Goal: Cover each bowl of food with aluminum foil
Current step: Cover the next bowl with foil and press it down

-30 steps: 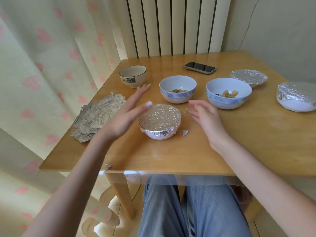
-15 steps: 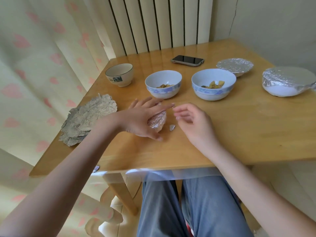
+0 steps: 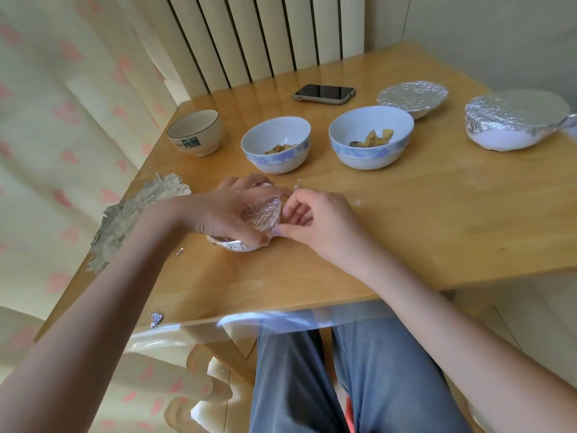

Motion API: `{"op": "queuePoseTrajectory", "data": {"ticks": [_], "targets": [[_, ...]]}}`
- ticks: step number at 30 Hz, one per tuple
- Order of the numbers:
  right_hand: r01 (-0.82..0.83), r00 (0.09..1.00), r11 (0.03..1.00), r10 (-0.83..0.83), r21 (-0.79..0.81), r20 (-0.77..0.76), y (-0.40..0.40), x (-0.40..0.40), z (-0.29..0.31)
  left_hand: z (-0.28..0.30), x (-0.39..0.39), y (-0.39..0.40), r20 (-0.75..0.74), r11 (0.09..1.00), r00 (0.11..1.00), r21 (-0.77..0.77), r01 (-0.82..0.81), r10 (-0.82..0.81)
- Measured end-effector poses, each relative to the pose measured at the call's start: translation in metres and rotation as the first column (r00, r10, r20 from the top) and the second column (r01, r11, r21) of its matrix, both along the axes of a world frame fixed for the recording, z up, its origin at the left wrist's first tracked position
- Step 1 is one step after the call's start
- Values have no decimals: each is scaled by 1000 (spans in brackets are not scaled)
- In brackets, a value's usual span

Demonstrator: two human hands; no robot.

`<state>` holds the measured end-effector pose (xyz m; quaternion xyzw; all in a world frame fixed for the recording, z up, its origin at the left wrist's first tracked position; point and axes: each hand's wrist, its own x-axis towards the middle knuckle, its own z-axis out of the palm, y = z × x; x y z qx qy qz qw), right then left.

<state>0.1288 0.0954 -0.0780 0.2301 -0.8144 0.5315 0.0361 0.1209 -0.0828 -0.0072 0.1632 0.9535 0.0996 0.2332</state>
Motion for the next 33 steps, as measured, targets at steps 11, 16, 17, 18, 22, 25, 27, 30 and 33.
{"op": "queuePoseTrajectory", "data": {"ticks": [11, 16, 17, 18, 22, 25, 27, 30, 33], "targets": [[-189, 979, 951, 165, 245, 118, 4, -35, 30, 1, 3, 0, -9, 999, 1000, 37, -10, 10], [-135, 989, 835, 148, 534, 19, 2, -42, 46, -1, 3, -2, -25, 998, 1000, 60, -10, 12], [-134, 988, 827, 155, 545, 8, 2, -41, 47, -1, 3, -2, -26, 998, 1000, 63, -15, 17], [-141, 986, 825, 166, 548, 4, 5, -41, 47, -1, 2, -1, -23, 998, 999, 62, -22, 23], [-178, 983, 829, 177, 530, 53, 22, -29, 30, 0, 5, 5, -29, 998, 997, 26, -64, 64], [-126, 992, 898, 112, 422, 58, 27, -14, 19, -3, 7, 10, -63, 987, 985, -2, -158, 158], [-114, 993, 912, 103, 395, 49, 24, -6, 18, -2, 8, 9, -63, 978, 980, -77, -193, 188], [-99, 995, 907, 96, 409, 28, 17, -1, 20, 6, 8, 2, 19, 971, 988, -186, -149, 156], [-48, 998, 914, 55, 403, -7, 13, -1, 21, 14, 4, -12, -9, 984, 1000, -177, 1, -3]]}}
